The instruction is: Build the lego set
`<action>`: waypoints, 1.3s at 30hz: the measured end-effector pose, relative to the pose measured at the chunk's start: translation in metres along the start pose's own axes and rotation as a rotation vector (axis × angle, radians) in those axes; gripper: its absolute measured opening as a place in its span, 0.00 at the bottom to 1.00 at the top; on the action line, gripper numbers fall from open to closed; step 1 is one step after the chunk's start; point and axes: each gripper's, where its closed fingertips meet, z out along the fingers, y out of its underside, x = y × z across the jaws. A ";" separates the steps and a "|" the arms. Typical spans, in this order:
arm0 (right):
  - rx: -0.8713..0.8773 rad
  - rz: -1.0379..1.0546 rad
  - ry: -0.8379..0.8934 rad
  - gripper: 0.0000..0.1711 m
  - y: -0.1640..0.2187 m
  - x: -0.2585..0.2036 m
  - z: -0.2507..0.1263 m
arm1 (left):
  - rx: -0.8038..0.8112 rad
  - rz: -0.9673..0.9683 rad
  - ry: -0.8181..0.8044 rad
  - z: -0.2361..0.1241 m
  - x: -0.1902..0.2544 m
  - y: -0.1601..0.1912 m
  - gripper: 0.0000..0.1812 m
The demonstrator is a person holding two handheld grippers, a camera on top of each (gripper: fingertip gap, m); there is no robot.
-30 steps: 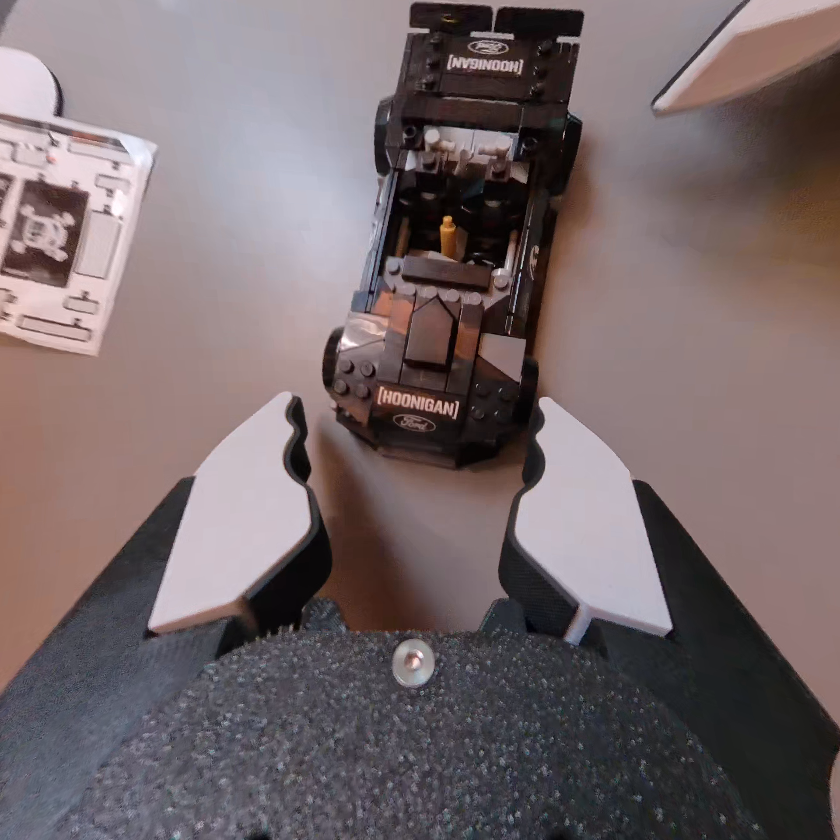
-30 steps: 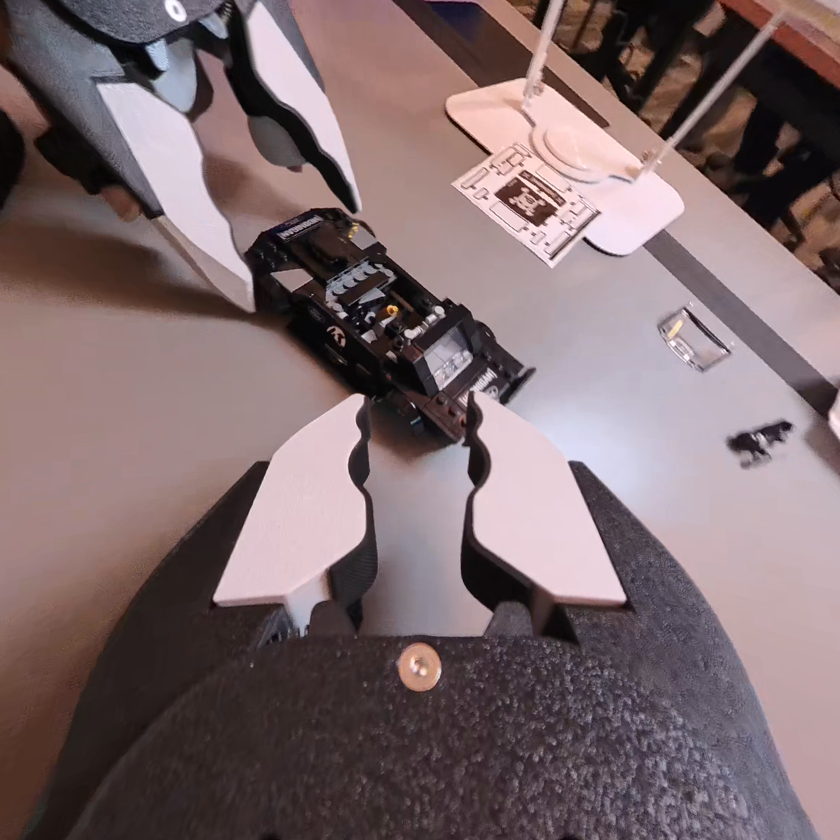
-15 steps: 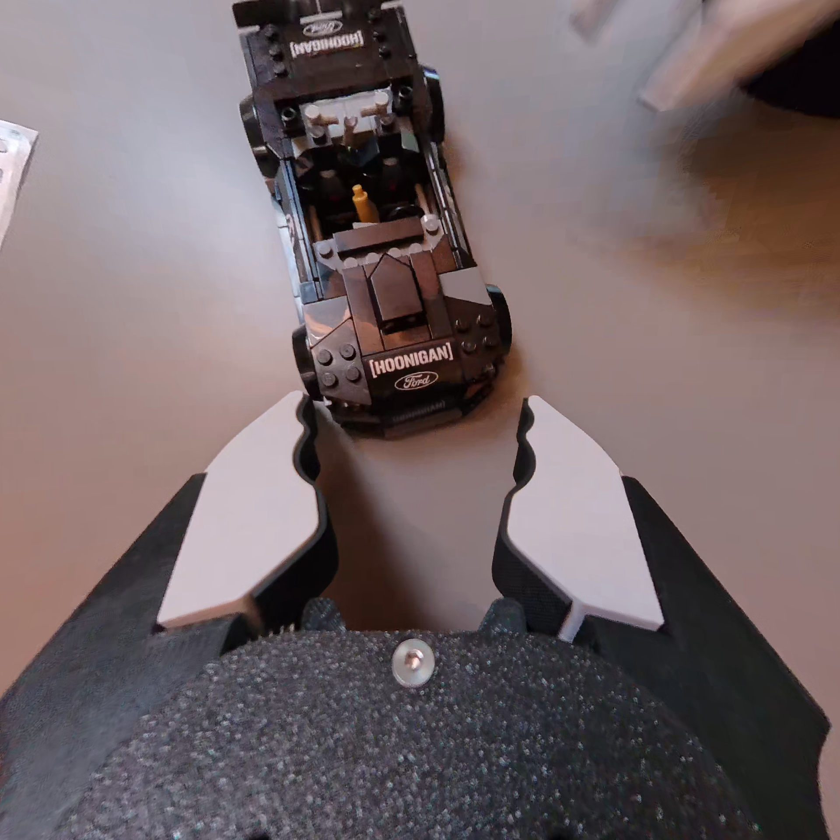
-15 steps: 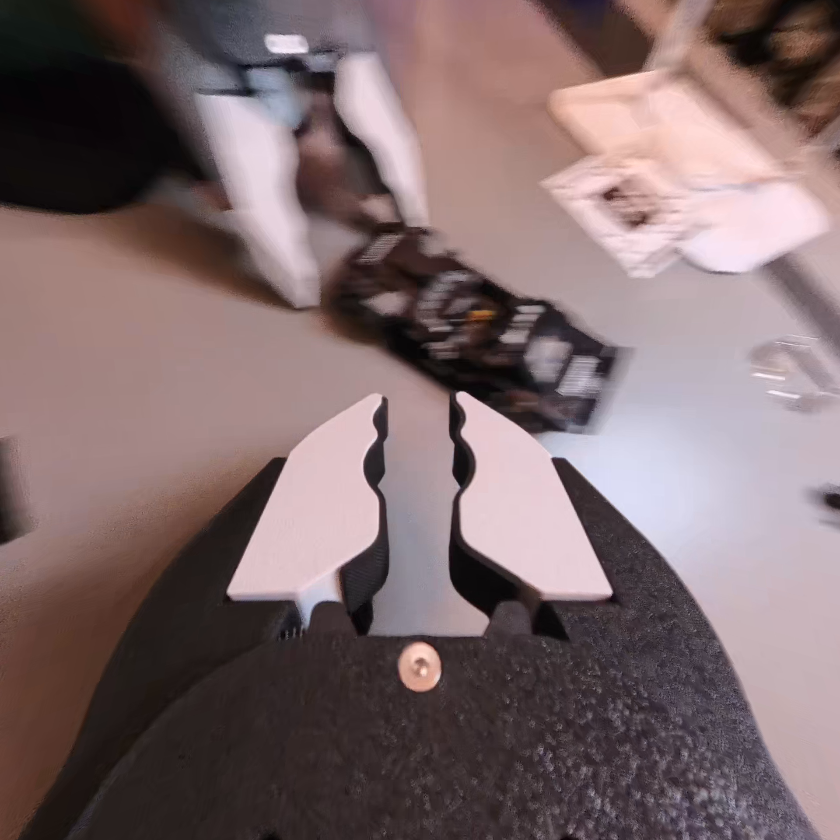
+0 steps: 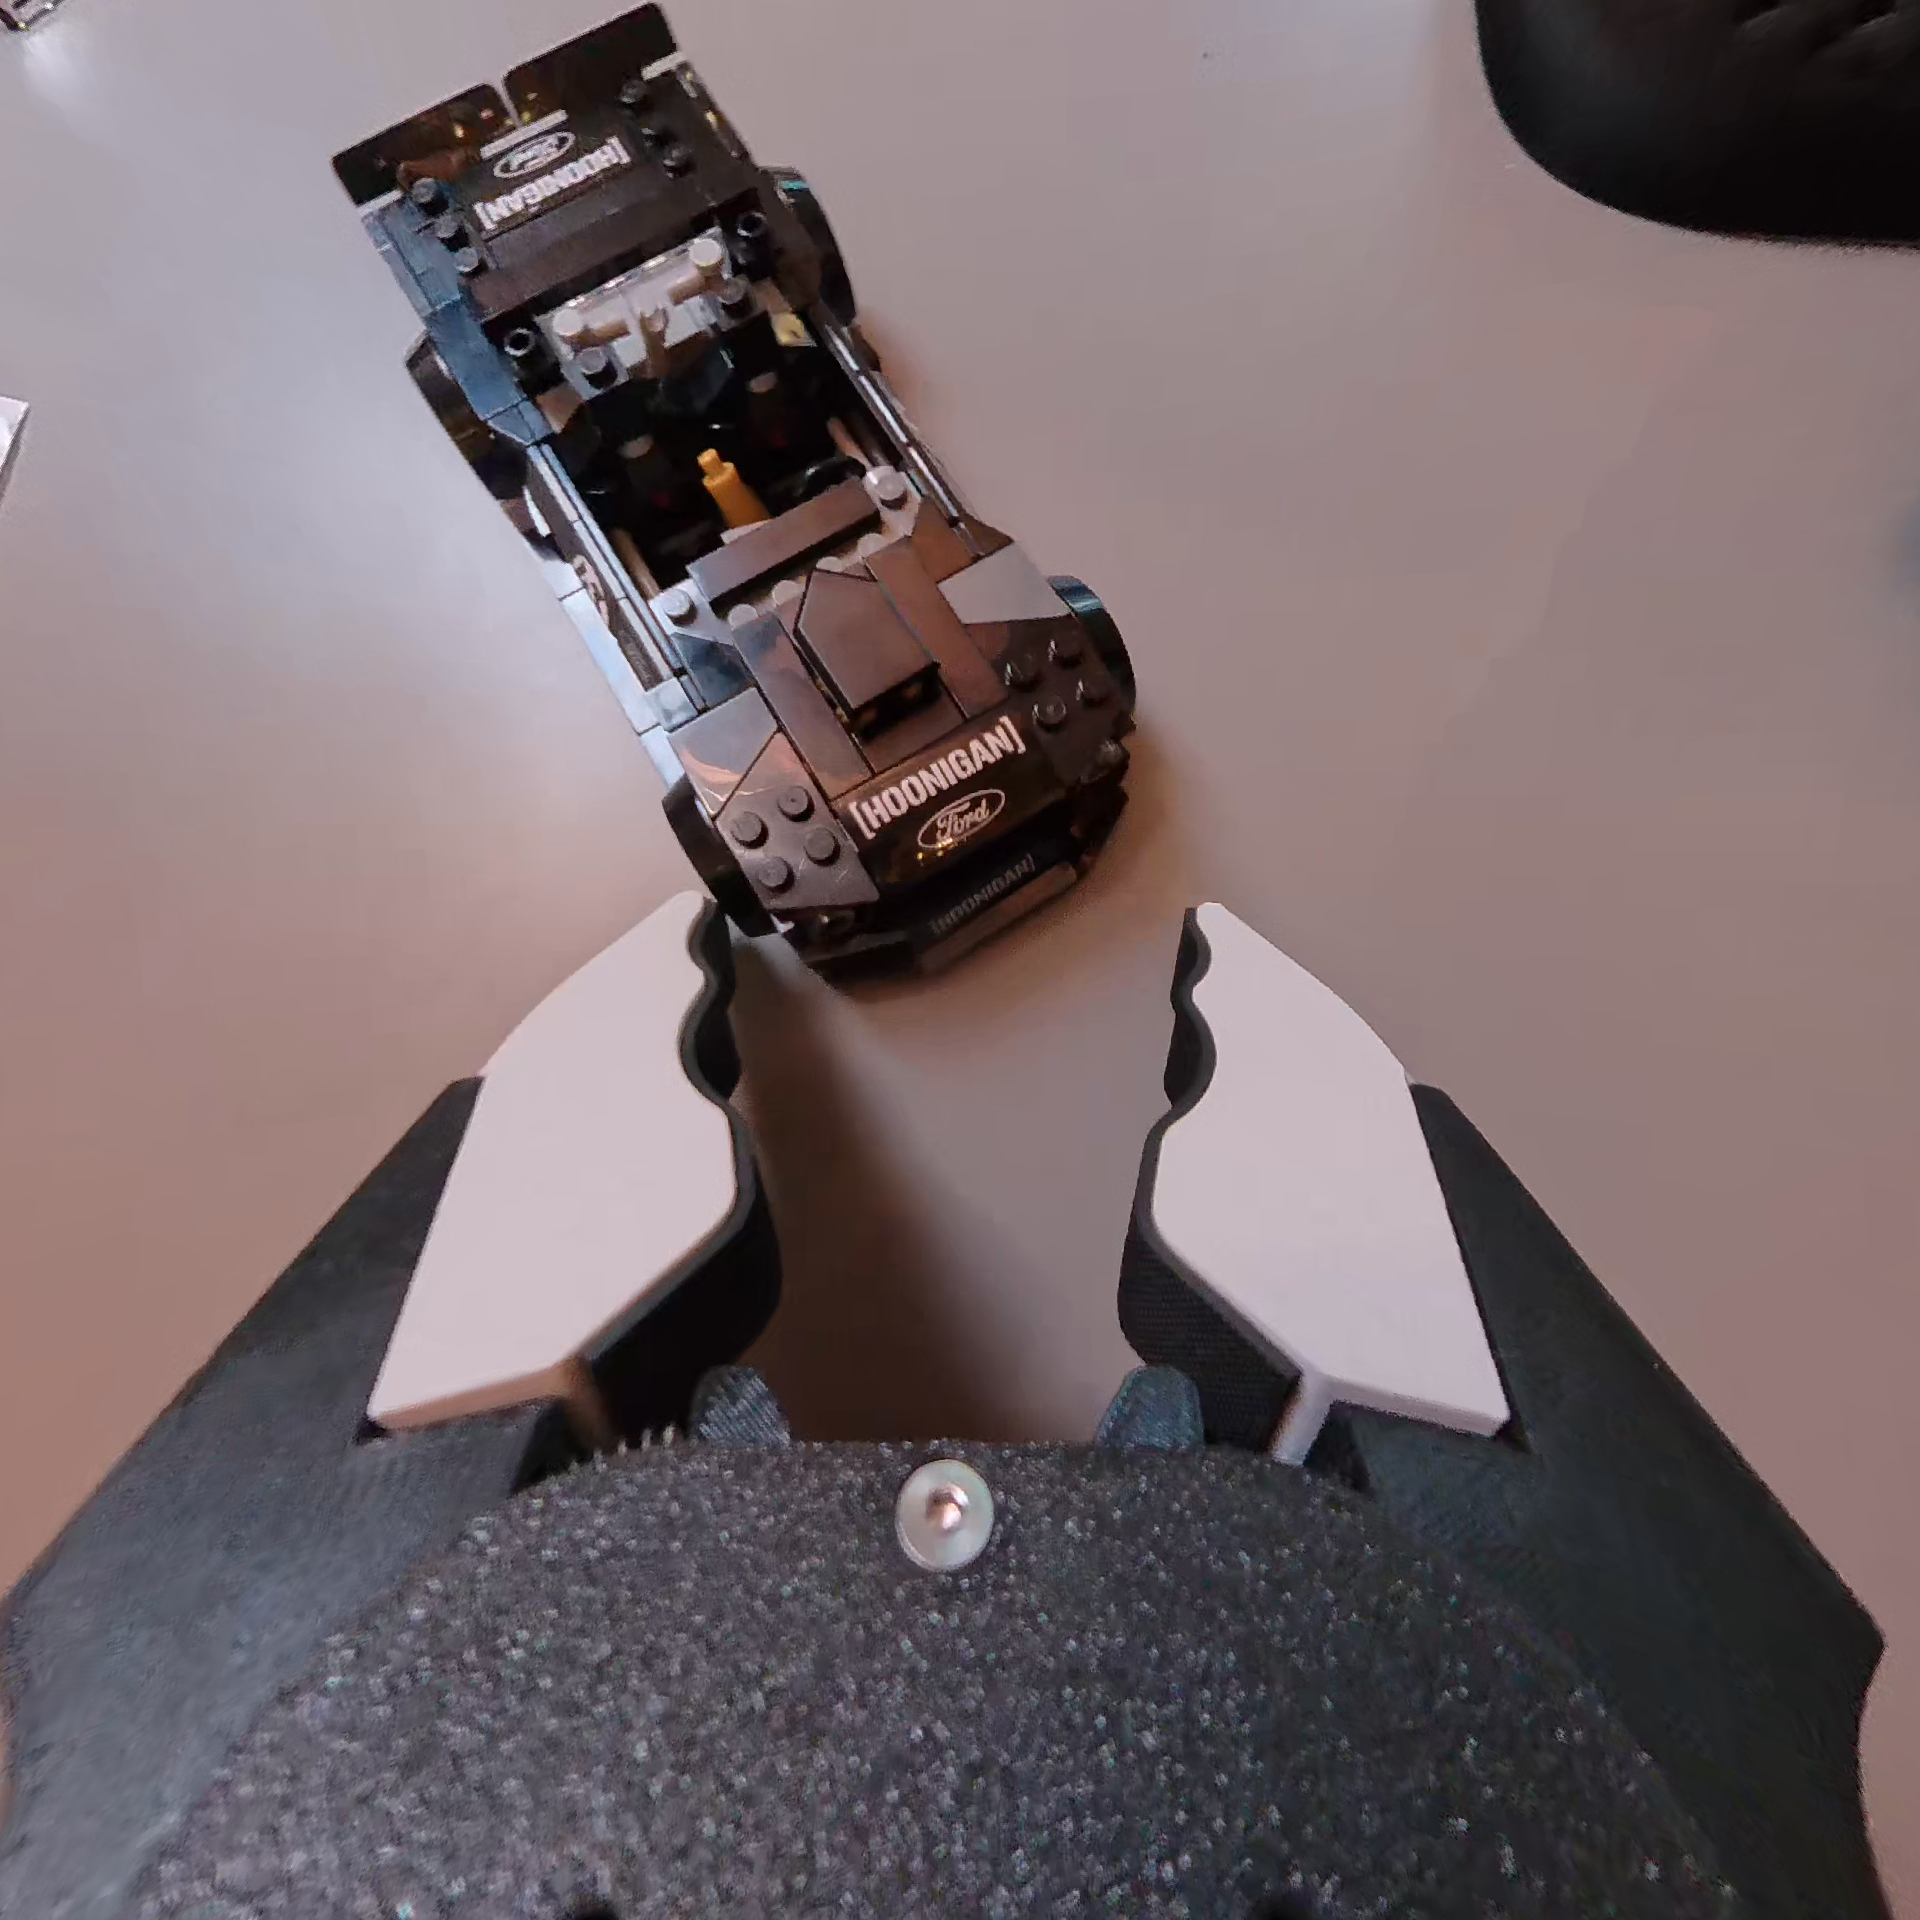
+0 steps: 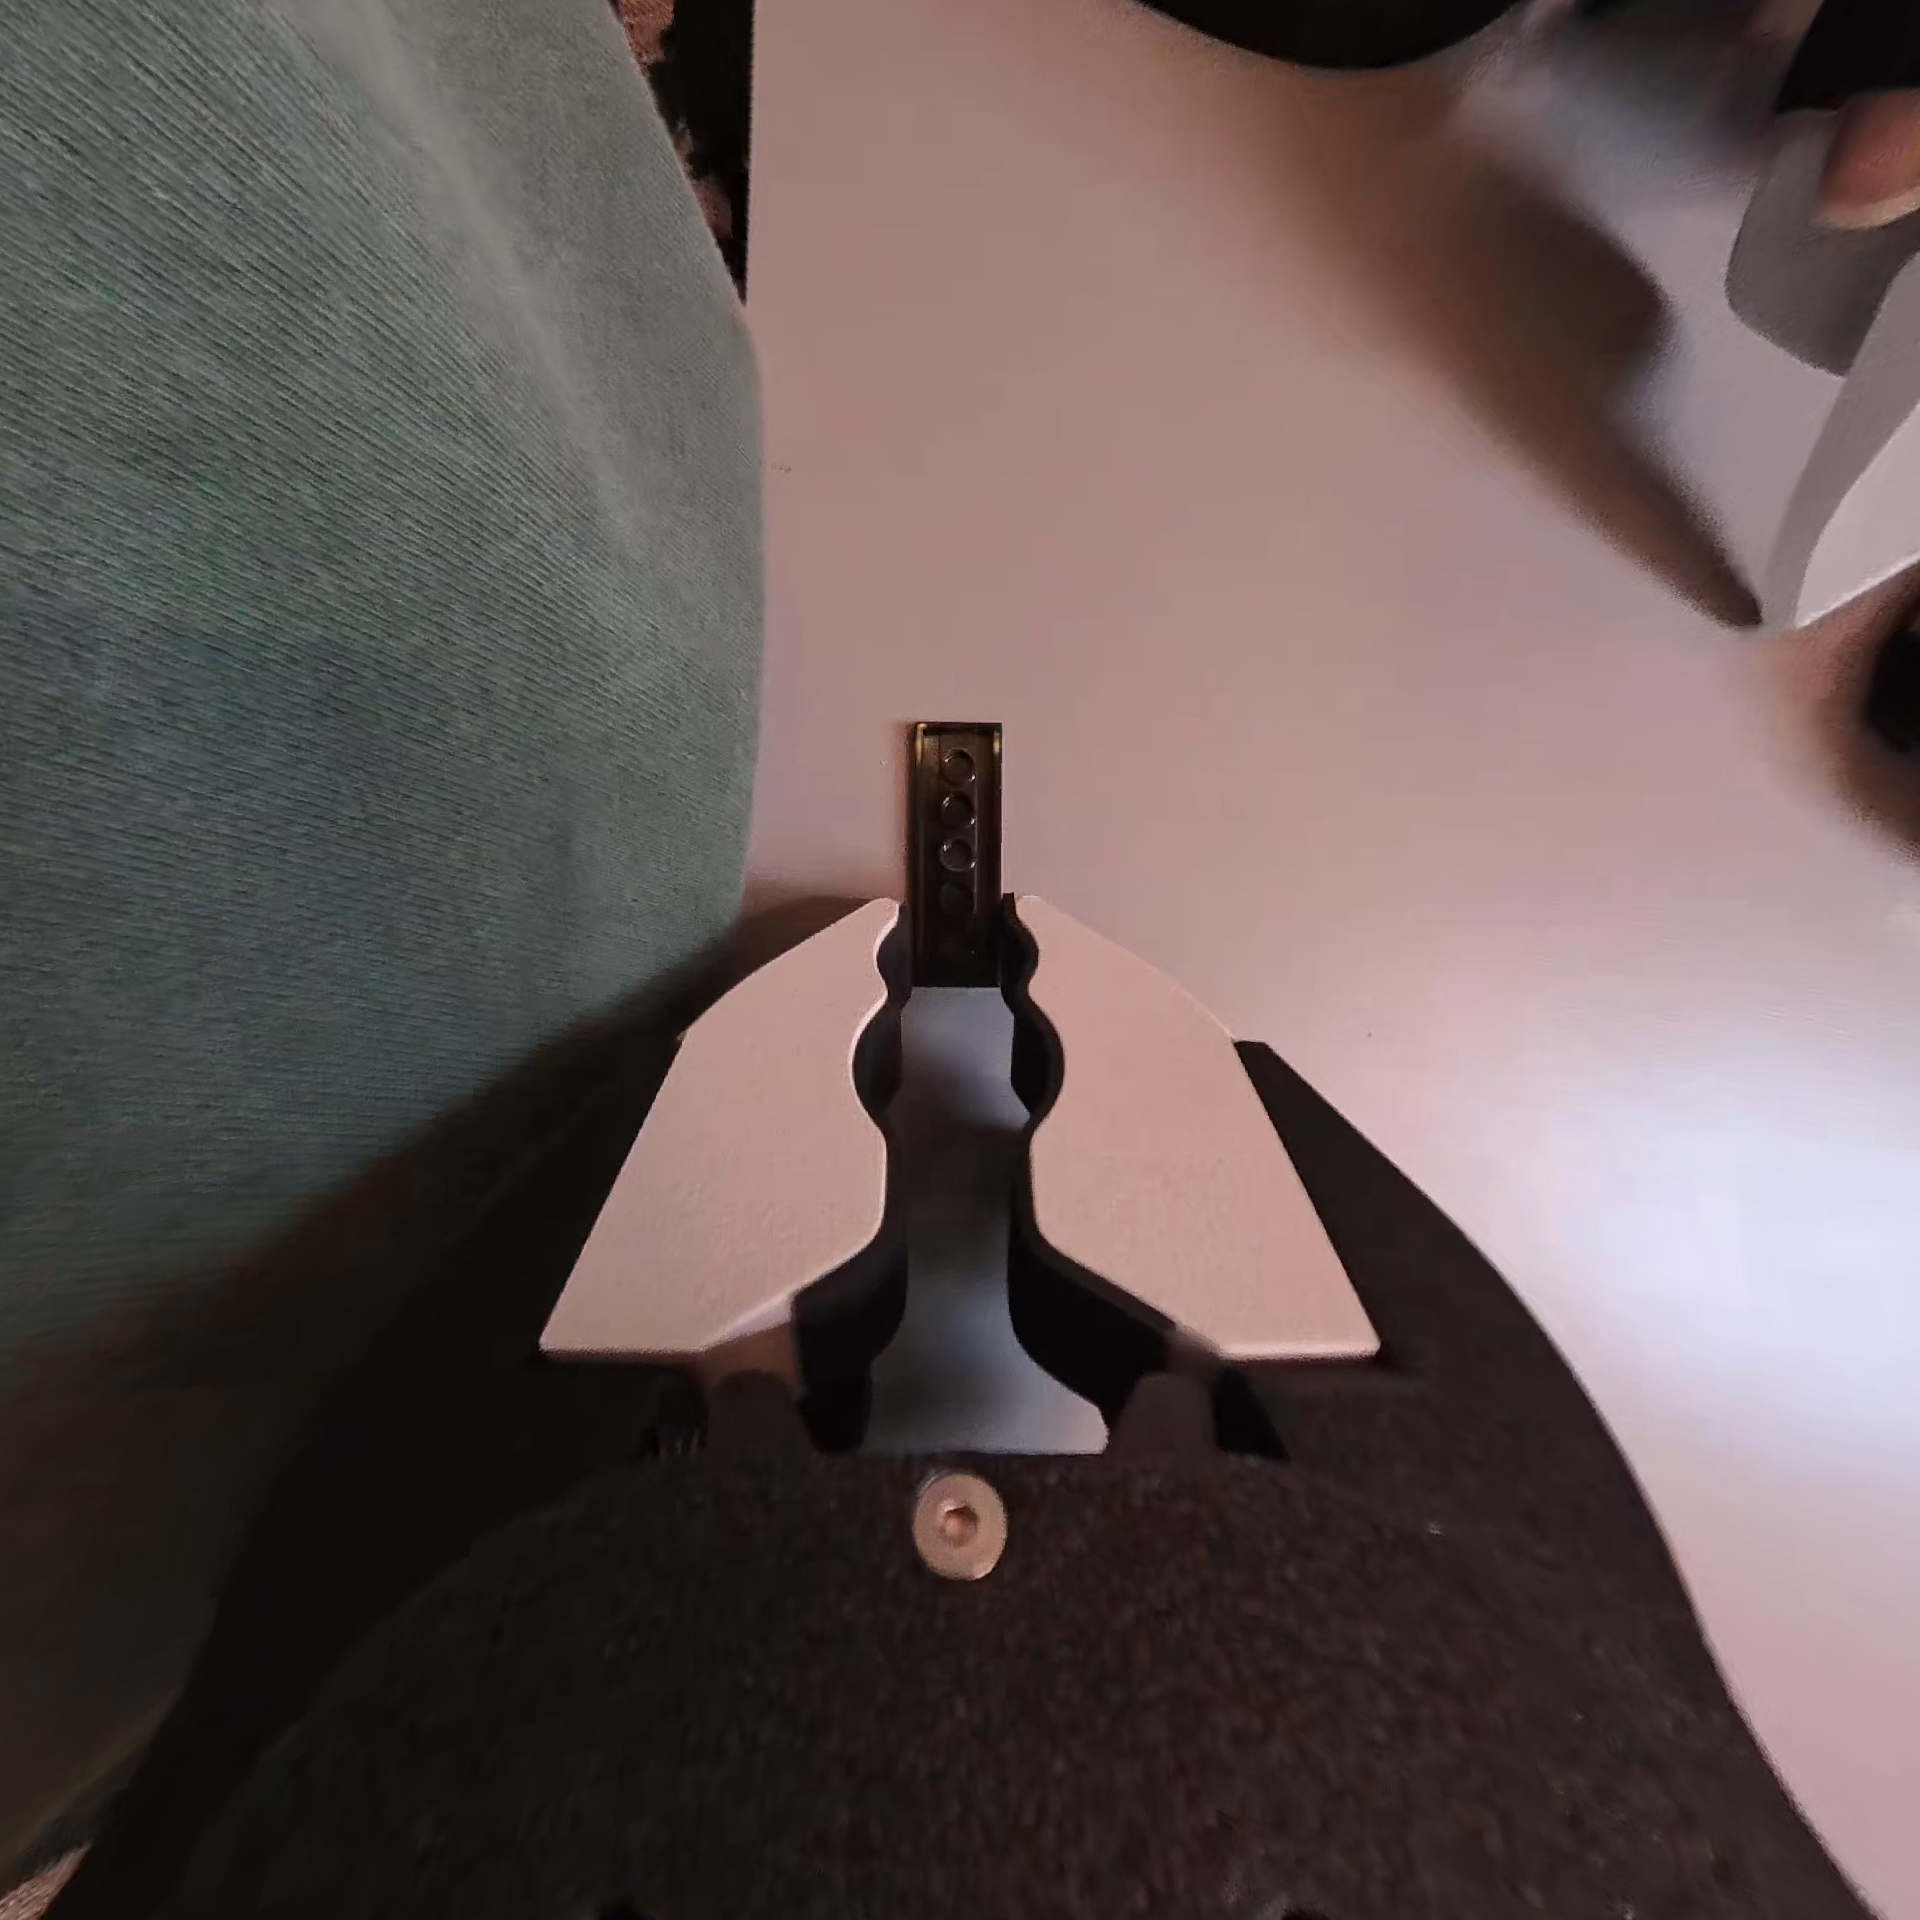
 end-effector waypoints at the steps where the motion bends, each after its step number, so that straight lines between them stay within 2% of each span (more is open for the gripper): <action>1: -0.006 -0.007 -0.002 0.09 0.001 0.000 -0.001 | 0.006 0.001 -0.003 -0.002 0.001 0.000 0.45; 4: 0.029 0.009 0.013 0.09 0.001 0.009 -0.010 | 0.057 0.014 -0.052 -0.017 -0.002 -0.006 0.46; 6: 0.098 0.079 0.054 0.09 -0.004 0.030 -0.025 | 0.156 0.052 -0.054 -0.032 0.003 -0.020 0.42; 8: 0.179 0.152 0.109 0.09 -0.010 0.059 -0.045 | 0.256 0.143 -0.019 -0.044 0.019 -0.035 0.32; 11: 0.274 0.237 0.147 0.09 -0.022 0.102 -0.071 | 0.371 0.307 0.022 -0.055 0.041 -0.060 0.23; 16: 0.384 0.398 -0.031 0.09 -0.046 0.139 -0.083 | 0.456 0.438 0.085 -0.056 0.049 -0.092 0.20; 19: 0.436 0.481 -0.176 0.09 -0.056 0.147 -0.083 | 0.453 0.539 0.092 -0.052 0.047 -0.098 0.14; 21: 0.460 0.511 -0.245 0.09 -0.059 0.150 -0.082 | 0.443 0.583 0.069 -0.049 0.041 -0.098 0.07; 23: 0.473 0.542 -0.296 0.09 -0.059 0.153 -0.081 | 0.456 0.585 0.072 -0.049 0.037 -0.099 0.07; 27: 0.522 0.596 -0.332 0.09 -0.056 0.167 -0.080 | 0.451 0.508 0.097 -0.042 0.026 -0.096 0.06; 28: 0.545 0.593 -0.314 0.08 -0.055 0.173 -0.081 | 0.449 0.452 0.121 -0.040 0.022 -0.096 0.02; 30: 0.608 0.564 -0.260 0.12 -0.056 0.185 -0.085 | 0.467 0.293 0.177 -0.036 0.012 -0.099 0.02; 32: 0.641 0.513 -0.147 0.18 -0.054 0.198 -0.087 | 0.454 0.104 0.246 -0.031 -0.003 -0.100 0.02; 34: 0.626 0.421 0.025 0.18 -0.047 0.213 -0.086 | 0.423 -0.080 0.344 -0.025 -0.015 -0.099 0.02; 39: 0.455 0.084 0.443 0.18 -0.027 0.236 -0.081 | 0.342 -0.425 0.595 -0.013 -0.032 -0.097 0.02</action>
